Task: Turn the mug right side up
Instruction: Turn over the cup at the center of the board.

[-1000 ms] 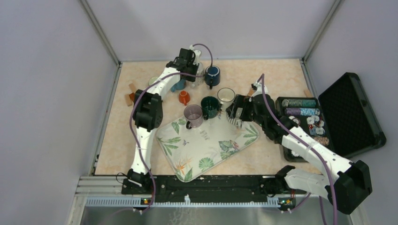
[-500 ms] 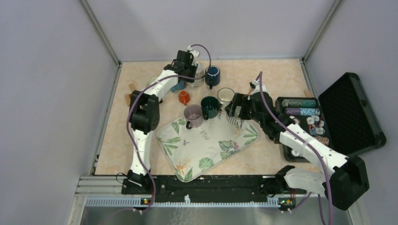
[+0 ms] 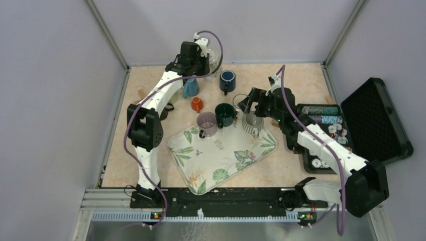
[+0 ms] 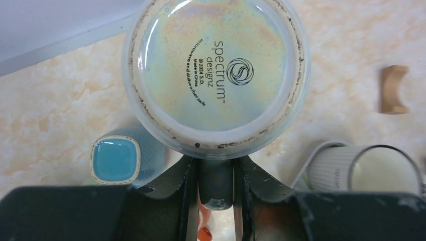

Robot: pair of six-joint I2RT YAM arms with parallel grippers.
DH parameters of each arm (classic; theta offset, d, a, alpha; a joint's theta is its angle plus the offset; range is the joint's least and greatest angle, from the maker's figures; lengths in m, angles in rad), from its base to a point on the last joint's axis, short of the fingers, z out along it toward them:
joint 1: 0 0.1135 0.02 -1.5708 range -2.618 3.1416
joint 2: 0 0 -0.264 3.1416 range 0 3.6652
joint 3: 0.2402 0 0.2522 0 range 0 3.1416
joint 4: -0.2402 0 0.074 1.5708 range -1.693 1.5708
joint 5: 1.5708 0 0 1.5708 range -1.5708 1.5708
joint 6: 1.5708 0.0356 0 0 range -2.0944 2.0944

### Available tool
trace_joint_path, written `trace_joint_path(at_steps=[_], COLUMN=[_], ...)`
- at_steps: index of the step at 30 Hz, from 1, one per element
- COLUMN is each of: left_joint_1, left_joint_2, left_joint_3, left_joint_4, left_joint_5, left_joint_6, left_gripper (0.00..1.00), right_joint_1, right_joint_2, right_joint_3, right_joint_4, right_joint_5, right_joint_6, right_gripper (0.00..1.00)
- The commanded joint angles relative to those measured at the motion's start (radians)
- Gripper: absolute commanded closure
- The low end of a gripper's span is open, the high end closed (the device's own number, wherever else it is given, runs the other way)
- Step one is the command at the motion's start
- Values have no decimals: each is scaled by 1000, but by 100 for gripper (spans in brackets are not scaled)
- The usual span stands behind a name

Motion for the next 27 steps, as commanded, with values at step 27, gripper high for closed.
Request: trace_joint_path(at_steps=[27], left_joint_1=[-63], left_joint_2=[-383], left_joint_3=[-216], left_joint_4=[790], left_joint_5=[663], left_joint_6=[-737], left_gripper=[100], right_joint_1=[-177], right_joint_2=[251], right_joint_3=[36], right_joint_4=[997], right_joint_5=[-524], right_joint_6=[487], right_gripper=[3])
